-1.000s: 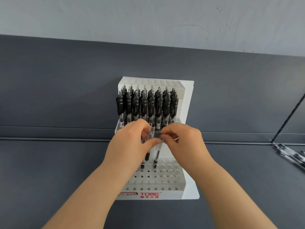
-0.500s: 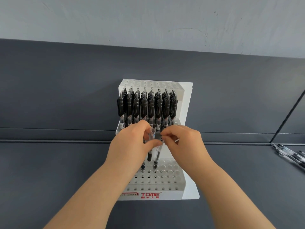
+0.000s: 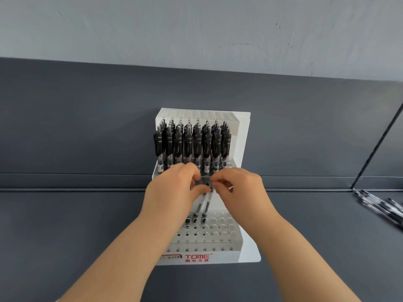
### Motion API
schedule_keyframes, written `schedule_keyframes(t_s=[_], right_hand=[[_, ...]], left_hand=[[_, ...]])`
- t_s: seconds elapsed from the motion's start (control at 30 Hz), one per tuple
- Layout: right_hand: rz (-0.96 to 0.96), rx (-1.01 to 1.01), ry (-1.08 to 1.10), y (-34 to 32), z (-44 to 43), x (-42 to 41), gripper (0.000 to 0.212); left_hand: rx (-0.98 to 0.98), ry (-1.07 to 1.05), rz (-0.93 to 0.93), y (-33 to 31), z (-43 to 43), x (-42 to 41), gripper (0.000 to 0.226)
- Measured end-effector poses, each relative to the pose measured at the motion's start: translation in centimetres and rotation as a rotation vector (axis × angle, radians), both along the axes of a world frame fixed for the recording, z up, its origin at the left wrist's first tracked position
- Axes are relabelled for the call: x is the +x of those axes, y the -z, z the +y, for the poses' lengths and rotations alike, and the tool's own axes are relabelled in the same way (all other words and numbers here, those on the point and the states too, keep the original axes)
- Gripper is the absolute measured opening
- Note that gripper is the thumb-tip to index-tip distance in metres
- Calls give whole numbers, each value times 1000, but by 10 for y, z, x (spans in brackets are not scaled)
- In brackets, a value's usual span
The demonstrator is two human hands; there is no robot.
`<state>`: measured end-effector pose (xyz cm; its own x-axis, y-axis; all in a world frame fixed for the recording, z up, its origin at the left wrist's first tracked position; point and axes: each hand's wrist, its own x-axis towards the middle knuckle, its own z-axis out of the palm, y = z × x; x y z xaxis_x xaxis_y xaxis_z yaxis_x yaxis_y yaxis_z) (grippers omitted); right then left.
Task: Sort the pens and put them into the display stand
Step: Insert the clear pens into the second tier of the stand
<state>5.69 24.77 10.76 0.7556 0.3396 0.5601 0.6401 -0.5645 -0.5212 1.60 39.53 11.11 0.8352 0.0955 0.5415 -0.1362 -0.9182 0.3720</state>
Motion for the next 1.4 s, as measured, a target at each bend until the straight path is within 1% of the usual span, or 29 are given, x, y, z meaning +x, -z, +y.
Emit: schedule_keyframes(t_s=[0.1,0.23,0.4,0.6,0.87,1.07,1.27,1.4], right_hand=[[-13,-3,-7,0,1,1,16],[-28,-15,-23,3,0,2,20],[-26,-54,-24,7,-5,-2,25],[-20,-70,-17,7,-8,-5,28],[9,-72,13,8,-14,-5,27],[0,-92,-28,5,-7,-7,25],[69,-114,-32,5,-11,-11,32],[97,-132,2,9,-27,-11,29]], left_hand=[[86,-18,-95,2,0,0,20],[138,-16,-150,7,3,-1,25],[155,1,-171,11,5,-4,18],[150,48,-210,9,-1,-6,16],[145,4,-225,7,-2,-2,7],[188,-19,-199,10,9,1,9],[179,0,-235,9,9,-6,4],[190,31,-248,12,-2,-13,4]])
